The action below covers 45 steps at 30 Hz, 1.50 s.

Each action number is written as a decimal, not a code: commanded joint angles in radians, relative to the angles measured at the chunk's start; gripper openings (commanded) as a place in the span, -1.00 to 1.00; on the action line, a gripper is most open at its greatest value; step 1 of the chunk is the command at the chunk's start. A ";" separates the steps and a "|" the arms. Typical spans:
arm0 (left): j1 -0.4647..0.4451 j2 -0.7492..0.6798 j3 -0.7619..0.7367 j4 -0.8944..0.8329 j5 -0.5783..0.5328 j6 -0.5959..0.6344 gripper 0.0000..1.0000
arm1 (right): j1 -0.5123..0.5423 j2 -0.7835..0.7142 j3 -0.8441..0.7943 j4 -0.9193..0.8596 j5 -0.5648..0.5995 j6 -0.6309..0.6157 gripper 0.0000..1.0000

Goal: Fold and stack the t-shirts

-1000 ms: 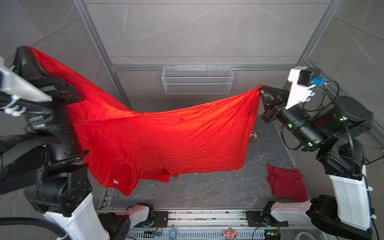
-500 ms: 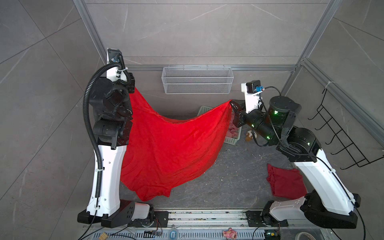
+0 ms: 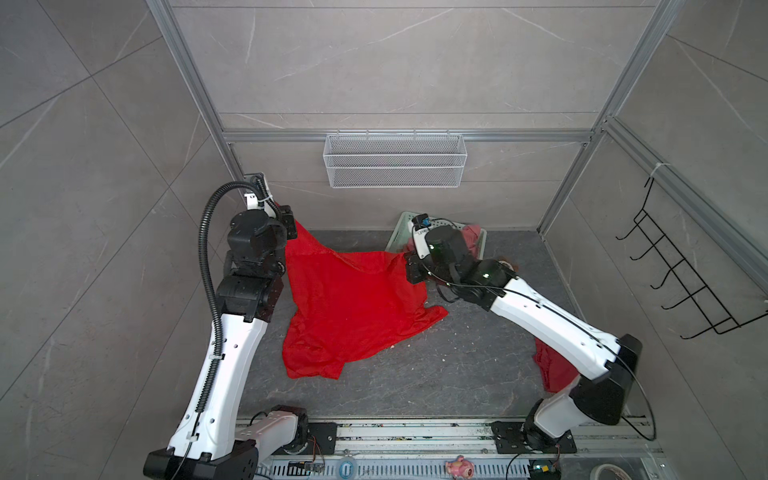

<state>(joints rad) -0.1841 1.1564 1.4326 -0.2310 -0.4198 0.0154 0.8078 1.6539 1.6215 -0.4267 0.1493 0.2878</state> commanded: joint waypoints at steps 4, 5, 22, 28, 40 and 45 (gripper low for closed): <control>0.005 0.071 -0.131 0.055 0.100 -0.244 -1.00 | 0.011 0.294 0.190 0.206 -0.213 0.077 -1.00; 0.005 0.084 -0.143 0.052 0.112 -0.261 -1.00 | 0.014 0.346 0.239 0.213 -0.225 0.080 -1.00; 0.005 0.177 -0.258 0.075 0.101 -0.318 -1.00 | -0.010 1.227 1.418 -0.153 -0.100 0.130 -1.00; 0.006 0.176 -0.269 0.078 0.097 -0.316 -1.00 | -0.049 1.149 1.119 -0.003 -0.077 0.173 -1.00; 0.006 0.168 -0.291 0.060 0.090 -0.324 -1.00 | -0.136 1.209 1.113 -0.053 0.022 0.212 -1.00; 0.005 0.156 -0.298 0.053 0.075 -0.321 -1.00 | -0.167 1.136 0.990 -0.033 0.082 0.203 -1.00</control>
<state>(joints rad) -0.1841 1.3323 1.1336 -0.2016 -0.3149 -0.2955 0.6601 2.8353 2.6766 -0.4427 0.1707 0.4782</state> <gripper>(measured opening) 0.048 0.045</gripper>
